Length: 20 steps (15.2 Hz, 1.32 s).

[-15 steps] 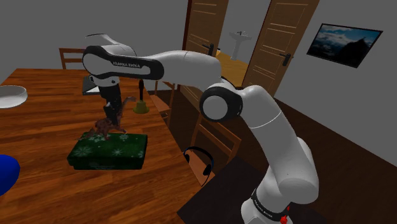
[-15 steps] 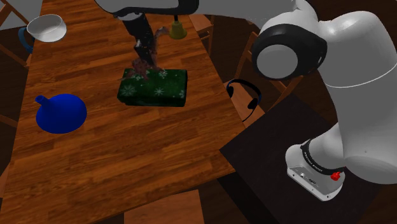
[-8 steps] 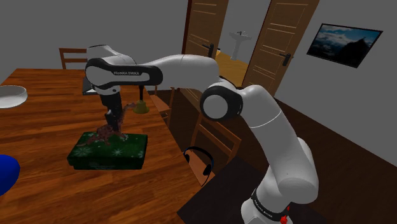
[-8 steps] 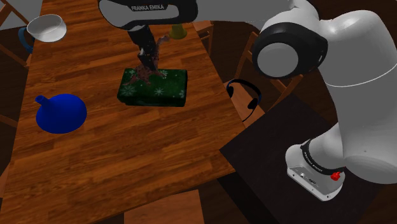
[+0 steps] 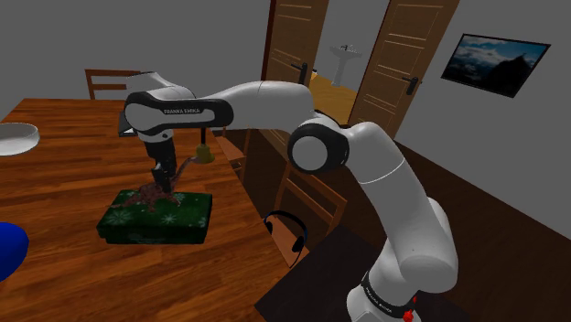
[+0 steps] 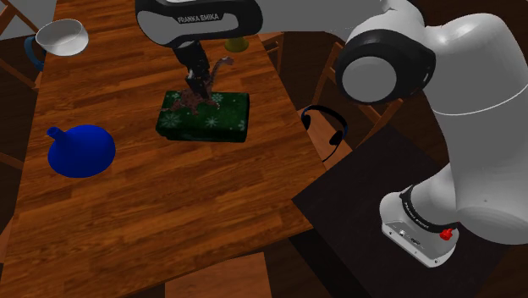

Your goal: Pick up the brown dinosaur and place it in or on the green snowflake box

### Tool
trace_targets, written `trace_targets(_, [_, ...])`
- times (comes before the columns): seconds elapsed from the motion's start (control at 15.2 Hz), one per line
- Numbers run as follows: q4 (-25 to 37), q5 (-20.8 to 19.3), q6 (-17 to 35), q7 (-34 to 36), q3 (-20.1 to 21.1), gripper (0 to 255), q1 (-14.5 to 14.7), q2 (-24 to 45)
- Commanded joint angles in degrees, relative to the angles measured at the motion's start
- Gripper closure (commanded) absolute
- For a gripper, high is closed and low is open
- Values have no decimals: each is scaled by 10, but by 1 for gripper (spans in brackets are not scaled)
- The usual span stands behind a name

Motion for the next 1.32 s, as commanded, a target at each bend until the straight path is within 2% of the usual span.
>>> trace_targets(0.0, [0, 0, 0, 0, 0, 255, 0, 0])
trace_targets(0.07, [0, 0, 0, 0, 0, 255, 0, 0])
trace_targets(0.13, [0, 0, 0, 0, 0, 0, 0, 0])
trace_targets(0.46, [0, 0, 0, 0, 0, 0, 0, 0])
trace_targets(0.59, [74, -1, -53, -3, -1, 0, 8, 20])
trace_targets(0.73, [191, -3, -123, -9, -5, 0, 21, 65])
trace_targets(1.25, [191, -2, -123, -9, -5, 0, 21, 66])
